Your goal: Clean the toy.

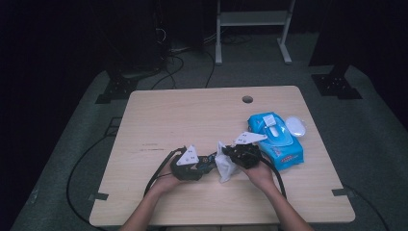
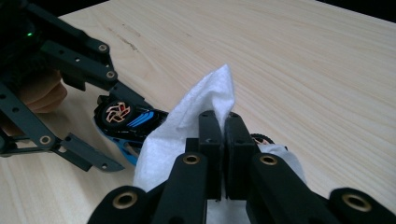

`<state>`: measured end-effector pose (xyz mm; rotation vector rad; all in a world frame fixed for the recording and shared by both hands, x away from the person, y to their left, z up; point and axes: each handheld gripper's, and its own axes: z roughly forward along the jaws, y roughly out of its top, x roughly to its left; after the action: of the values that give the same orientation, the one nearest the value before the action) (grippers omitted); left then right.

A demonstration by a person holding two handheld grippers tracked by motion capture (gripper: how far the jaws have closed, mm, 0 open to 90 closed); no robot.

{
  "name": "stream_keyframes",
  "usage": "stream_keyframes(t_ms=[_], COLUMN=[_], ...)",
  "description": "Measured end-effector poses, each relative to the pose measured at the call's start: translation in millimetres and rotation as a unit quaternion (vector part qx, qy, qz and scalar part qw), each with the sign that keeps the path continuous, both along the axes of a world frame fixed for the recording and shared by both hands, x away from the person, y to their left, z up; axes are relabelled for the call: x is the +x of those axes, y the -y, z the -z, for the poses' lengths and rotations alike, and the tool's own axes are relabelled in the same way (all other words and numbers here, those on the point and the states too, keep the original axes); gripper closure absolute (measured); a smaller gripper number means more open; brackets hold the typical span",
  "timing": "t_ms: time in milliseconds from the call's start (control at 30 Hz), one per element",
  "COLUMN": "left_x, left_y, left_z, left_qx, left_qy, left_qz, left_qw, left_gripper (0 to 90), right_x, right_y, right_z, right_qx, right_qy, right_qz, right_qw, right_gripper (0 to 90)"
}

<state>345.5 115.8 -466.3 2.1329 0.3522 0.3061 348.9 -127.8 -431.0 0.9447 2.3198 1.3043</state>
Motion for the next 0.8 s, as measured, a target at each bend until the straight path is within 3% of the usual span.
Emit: stream_keyframes(t_ms=[133, 267, 467, 567, 667, 733, 800], left_x=[-0.1, -0.5, 1.6, -0.3, -0.6, -0.2, 0.3], left_y=[0.7, -0.2, 1.7, 5.4, 6.6, 6.1, 5.5], left_z=[1.0, 1.5, 5.8, 8.3, 8.3, 8.3, 9.3], left_qx=[-0.007, -0.021, -0.007, 0.013, 0.015, 0.026, 0.025], left_qy=[-0.013, -0.033, -0.064, -0.059, -0.046, -0.038, -0.042], left_qz=[-0.006, -0.012, -0.031, -0.027, -0.027, -0.03, -0.031], left_qw=[0.9999, 0.9992, 0.9975, 0.9978, 0.9985, 0.9985, 0.9983], left_gripper=[51.7, 44.9, 25.1, 21.3, 20.7, 21.1, 20.7], right_x=[-4.4, -9.0, -21.1, -26.0, -28.3, -27.3, -25.7], right_y=[2.5, 4.8, 11.0, 12.3, 11.8, 13.8, 16.3], right_z=[1.2, 1.9, 3.7, 6.3, 15.8, 21.8, 22.8], right_qx=[0.001, 0.002, -0.002, -0.015, -0.043, -0.04, -0.036], right_qy=[0.005, 0.009, 0.014, 0.011, -0.001, -0.014, -0.019], right_qz=[-0.005, -0.008, -0.015, -0.015, -0.011, -0.009, -0.01], right_qw=[1.0, 0.9999, 0.9998, 0.9997, 0.999, 0.9991, 0.9991], right_gripper=[87.2, 87.3, 87.4, 87.3, 87.3, 87.2, 87.2])
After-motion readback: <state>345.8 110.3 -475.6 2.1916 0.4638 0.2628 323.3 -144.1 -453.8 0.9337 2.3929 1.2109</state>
